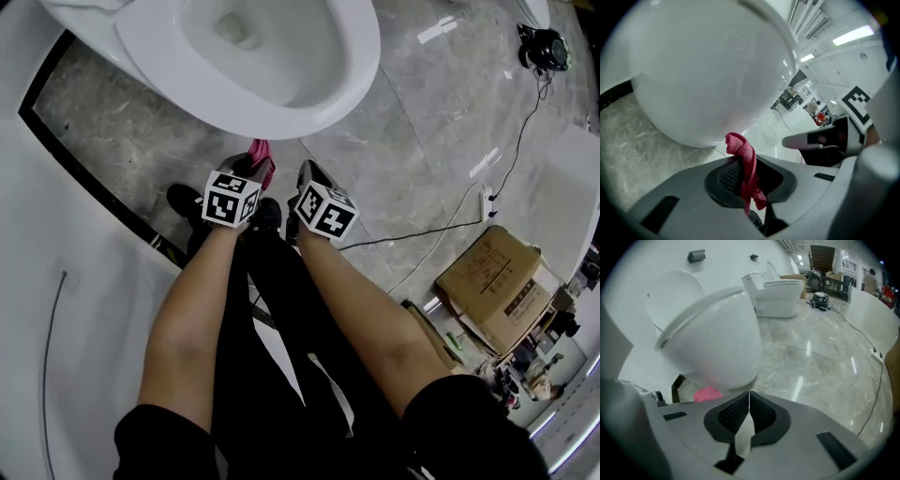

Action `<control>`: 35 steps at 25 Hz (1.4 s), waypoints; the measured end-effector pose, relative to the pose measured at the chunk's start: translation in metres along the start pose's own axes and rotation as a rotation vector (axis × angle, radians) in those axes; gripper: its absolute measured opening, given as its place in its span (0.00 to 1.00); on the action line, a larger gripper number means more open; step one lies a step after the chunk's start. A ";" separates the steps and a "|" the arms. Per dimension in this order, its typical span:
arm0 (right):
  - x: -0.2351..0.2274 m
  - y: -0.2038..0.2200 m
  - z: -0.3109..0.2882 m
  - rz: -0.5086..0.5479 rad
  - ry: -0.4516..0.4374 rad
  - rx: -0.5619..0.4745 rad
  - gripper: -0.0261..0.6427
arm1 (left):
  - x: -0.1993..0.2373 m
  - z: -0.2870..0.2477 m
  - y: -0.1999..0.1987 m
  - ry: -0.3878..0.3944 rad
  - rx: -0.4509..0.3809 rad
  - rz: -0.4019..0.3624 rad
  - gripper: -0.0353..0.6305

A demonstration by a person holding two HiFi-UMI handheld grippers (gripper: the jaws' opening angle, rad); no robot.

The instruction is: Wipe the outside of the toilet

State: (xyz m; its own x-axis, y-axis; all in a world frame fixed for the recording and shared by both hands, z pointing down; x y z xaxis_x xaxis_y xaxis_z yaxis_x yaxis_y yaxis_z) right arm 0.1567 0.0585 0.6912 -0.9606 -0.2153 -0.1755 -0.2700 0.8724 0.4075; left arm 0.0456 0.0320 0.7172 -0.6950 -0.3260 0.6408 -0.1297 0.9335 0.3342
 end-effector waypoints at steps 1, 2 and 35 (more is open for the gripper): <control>0.013 -0.020 0.023 0.014 -0.058 -0.023 0.09 | -0.014 0.027 -0.009 -0.023 -0.017 0.008 0.14; 0.029 -0.039 0.042 0.021 -0.116 -0.045 0.09 | -0.022 0.053 -0.018 -0.051 -0.035 0.012 0.14; 0.119 -0.425 0.654 0.601 -0.794 -1.096 0.09 | -0.396 0.592 -0.352 -0.056 -0.945 -0.355 0.14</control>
State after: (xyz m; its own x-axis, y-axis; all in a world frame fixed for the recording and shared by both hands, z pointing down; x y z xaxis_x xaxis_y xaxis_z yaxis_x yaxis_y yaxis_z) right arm 0.1997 -0.0513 -0.0891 -0.7546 0.6557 -0.0248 -0.1146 -0.0946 0.9889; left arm -0.0525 -0.0789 -0.0633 -0.7604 -0.5319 0.3726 0.2609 0.2752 0.9253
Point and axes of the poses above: the fingertips, and each gripper's own axes: z backward along the fingers, x to its left, y out of its underside, the point moved 2 cm from there along z, backward along the fingers, and after that the axes turned 11 degrees about z, right-handed, at the moved point
